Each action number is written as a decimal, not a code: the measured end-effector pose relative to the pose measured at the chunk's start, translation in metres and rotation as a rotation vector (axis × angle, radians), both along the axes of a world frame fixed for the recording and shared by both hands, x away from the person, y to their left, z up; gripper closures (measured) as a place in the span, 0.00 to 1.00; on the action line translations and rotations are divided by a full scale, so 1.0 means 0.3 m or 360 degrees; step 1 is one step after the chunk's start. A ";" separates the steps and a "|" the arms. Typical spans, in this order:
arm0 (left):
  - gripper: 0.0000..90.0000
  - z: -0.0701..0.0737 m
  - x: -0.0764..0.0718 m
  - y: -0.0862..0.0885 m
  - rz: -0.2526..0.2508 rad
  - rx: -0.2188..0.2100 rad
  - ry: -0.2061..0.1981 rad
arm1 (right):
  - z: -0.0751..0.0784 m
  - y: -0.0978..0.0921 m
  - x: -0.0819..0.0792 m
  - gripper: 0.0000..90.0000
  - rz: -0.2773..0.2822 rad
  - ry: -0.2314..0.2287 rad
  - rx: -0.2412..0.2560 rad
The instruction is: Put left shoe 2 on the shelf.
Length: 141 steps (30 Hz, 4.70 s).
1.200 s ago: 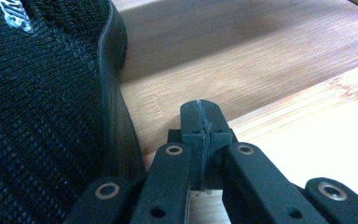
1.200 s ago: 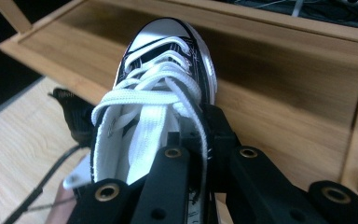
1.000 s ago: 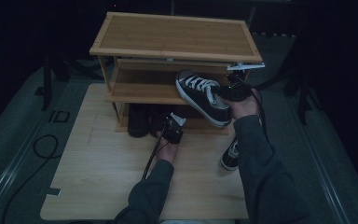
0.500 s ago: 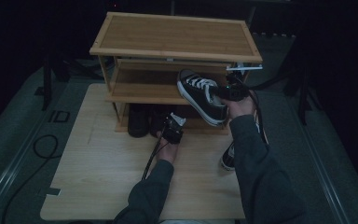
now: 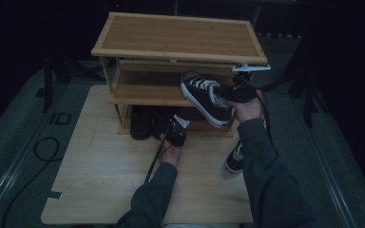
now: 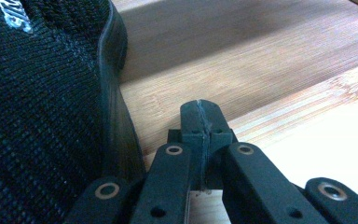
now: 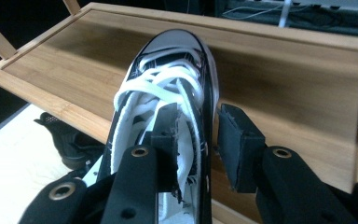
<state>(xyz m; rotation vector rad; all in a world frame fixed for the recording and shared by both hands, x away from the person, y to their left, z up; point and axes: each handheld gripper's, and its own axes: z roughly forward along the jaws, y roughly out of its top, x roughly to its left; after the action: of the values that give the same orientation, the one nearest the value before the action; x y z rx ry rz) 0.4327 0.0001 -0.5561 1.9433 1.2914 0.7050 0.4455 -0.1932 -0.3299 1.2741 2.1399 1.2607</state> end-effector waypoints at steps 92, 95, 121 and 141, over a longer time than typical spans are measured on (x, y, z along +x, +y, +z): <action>1.00 -0.003 0.021 -0.019 0.0033 0.0002 0.0003 | -0.090 -0.126 -0.335 1.00 0.0312 -0.0090 -0.0317; 1.00 -0.003 0.021 -0.021 0.0032 0.0009 0.0004 | -0.090 -0.124 -0.331 1.00 0.0312 -0.0092 -0.0314; 1.00 -0.006 0.014 -0.034 0.0045 0.0057 -0.0030 | -0.101 -0.016 -0.285 1.00 0.0379 -0.0114 -0.0272; 1.00 -0.007 0.013 -0.037 0.0051 0.0060 -0.0035 | -0.111 0.102 -0.250 1.00 0.0443 -0.0160 -0.0237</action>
<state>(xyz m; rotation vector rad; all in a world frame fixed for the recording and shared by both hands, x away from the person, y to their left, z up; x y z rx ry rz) 0.4366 -0.0109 -0.5581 1.9435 1.3072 0.7698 0.3706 -0.1628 -0.3634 0.8574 2.3466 1.2119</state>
